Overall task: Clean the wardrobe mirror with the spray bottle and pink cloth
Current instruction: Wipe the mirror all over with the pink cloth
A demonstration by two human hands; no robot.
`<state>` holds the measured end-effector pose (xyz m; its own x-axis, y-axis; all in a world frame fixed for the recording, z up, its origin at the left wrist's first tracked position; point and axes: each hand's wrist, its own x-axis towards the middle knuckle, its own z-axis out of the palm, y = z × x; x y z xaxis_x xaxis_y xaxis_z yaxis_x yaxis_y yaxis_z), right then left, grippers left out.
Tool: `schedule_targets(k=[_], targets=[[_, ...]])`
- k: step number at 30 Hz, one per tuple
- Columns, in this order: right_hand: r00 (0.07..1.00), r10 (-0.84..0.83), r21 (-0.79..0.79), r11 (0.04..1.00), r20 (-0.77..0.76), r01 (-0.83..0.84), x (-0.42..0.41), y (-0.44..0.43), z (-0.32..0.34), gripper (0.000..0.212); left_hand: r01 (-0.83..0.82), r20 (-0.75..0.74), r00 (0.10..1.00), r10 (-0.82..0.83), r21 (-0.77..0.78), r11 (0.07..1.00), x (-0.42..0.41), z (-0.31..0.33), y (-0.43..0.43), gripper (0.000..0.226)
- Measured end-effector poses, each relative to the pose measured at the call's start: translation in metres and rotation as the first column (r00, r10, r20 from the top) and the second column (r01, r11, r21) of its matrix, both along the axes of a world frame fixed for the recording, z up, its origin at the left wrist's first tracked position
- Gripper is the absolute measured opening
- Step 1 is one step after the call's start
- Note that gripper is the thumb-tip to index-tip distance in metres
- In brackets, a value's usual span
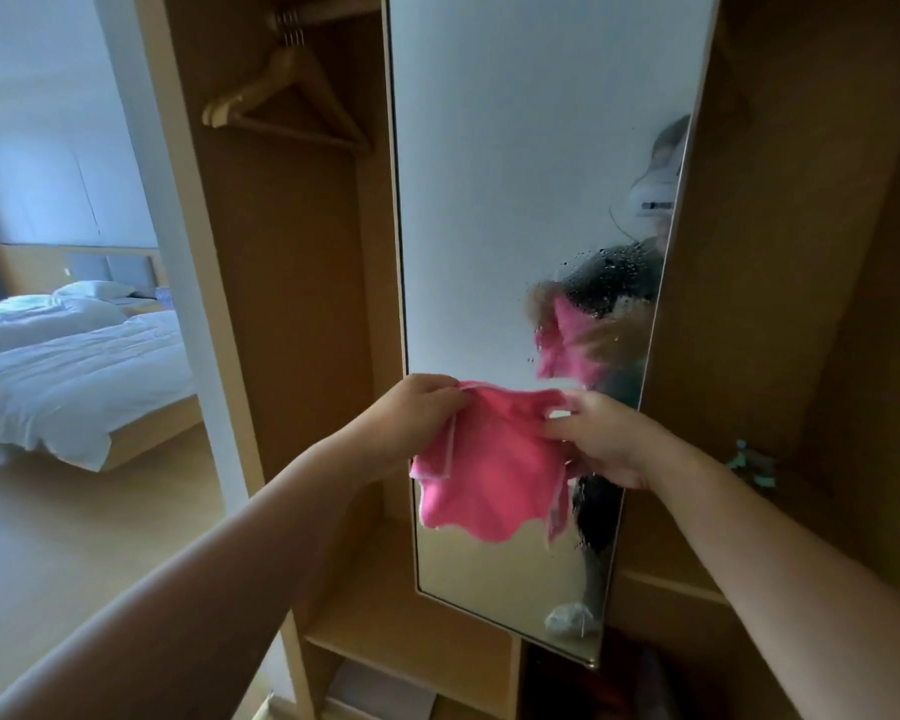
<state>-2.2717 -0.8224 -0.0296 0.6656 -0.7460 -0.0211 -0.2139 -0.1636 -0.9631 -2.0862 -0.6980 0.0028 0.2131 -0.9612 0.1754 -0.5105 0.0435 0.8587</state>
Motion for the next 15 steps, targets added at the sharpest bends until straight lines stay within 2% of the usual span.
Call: schedule_targets(k=[3,5,7,8,11,13,15], targets=[[0.997,-0.056,0.005,0.998,-0.053,0.056,0.011,0.000,-0.020,0.042,-0.013,-0.157,0.988,0.008,-0.027,1.000,-0.003,0.010,-0.006,0.030],[0.988,-0.076,0.044,0.996,-0.137,0.083,0.017,0.005,-0.036,0.065,-0.026,-0.205,0.979,0.015,-0.049,0.998,-0.005,0.013,-0.010,0.024],[0.975,-0.071,0.073,0.993,-0.211,0.088,0.023,0.007,-0.052,0.087,-0.019,-0.250,0.968,0.004,-0.055,0.998,-0.005,0.012,-0.015,0.030],[0.967,-0.077,0.064,0.993,-0.243,0.096,0.024,0.007,-0.059,0.091,-0.009,-0.269,0.963,-0.006,-0.052,0.999,-0.004,0.011,-0.018,0.034],[0.958,-0.072,0.065,0.993,-0.278,0.094,0.021,0.008,-0.072,0.086,0.002,-0.301,0.953,-0.018,-0.055,0.998,-0.002,0.008,-0.025,0.045],[0.983,0.045,0.248,0.969,-0.177,0.001,0.018,0.010,-0.074,0.085,-0.007,-0.306,0.952,-0.015,-0.071,0.997,-0.003,0.006,-0.031,0.044],[0.987,0.155,0.434,0.886,0.048,-0.161,0.018,0.014,-0.072,0.070,-0.025,-0.329,0.944,-0.004,-0.085,0.996,-0.004,0.006,-0.035,0.048]])
